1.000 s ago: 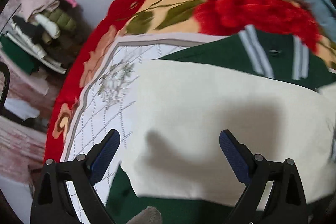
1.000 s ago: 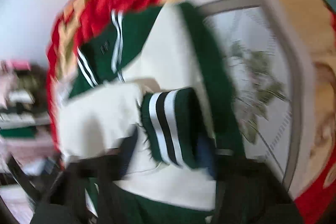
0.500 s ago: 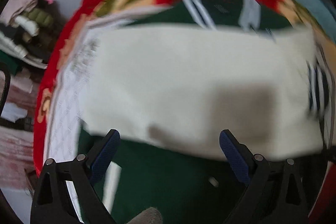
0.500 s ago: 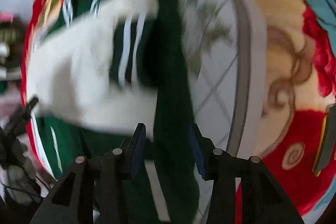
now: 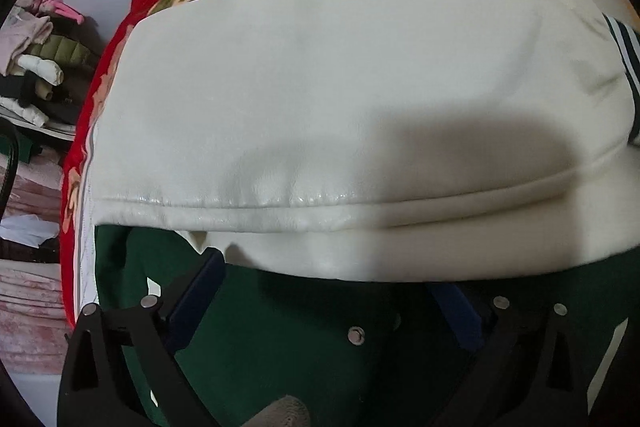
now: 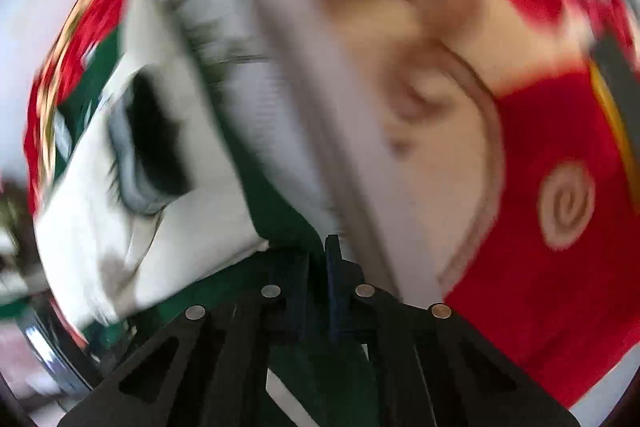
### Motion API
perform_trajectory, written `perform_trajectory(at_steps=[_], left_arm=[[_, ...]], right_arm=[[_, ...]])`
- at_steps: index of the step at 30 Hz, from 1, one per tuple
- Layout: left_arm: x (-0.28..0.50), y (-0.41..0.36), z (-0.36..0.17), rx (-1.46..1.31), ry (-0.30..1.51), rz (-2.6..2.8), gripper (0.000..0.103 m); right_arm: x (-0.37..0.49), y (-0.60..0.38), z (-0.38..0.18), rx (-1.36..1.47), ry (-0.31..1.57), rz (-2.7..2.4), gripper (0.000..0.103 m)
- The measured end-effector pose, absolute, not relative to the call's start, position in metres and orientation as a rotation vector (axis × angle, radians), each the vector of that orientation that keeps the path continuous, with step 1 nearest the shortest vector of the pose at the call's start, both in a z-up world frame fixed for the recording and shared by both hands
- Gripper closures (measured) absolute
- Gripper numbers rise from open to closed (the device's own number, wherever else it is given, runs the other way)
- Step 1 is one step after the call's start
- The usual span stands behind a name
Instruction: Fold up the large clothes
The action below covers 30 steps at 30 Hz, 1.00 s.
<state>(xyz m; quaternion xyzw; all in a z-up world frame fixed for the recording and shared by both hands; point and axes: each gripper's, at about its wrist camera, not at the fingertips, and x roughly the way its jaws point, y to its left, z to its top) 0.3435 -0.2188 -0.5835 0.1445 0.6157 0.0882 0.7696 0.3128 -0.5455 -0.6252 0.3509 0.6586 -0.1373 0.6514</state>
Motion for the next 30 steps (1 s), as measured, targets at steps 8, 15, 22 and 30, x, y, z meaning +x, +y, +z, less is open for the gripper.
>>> perform_trajectory(at_steps=[8, 15, 22, 30], left_arm=[[0.328, -0.205, -0.551, 0.251, 1.372, 0.171, 0.0], [0.327, -0.135, -0.511, 0.251, 1.282, 0.321, 0.0], [0.36, -0.028, -0.558, 0.318, 1.285, 0.643, 0.0], [0.373, 0.053, -0.594, 0.172, 1.353, 0.747, 0.0]], right_arm=[[0.325, -0.534, -0.589, 0.617, 1.578, -0.266, 0.077], [0.357, -0.485, -0.546, 0.581, 1.491, -0.051, 0.054], [0.43, -0.424, -0.579, 0.456, 1.458, -0.092, 0.054], [0.477, -0.392, -0.594, 0.358, 1.505, -0.211, 0.053]])
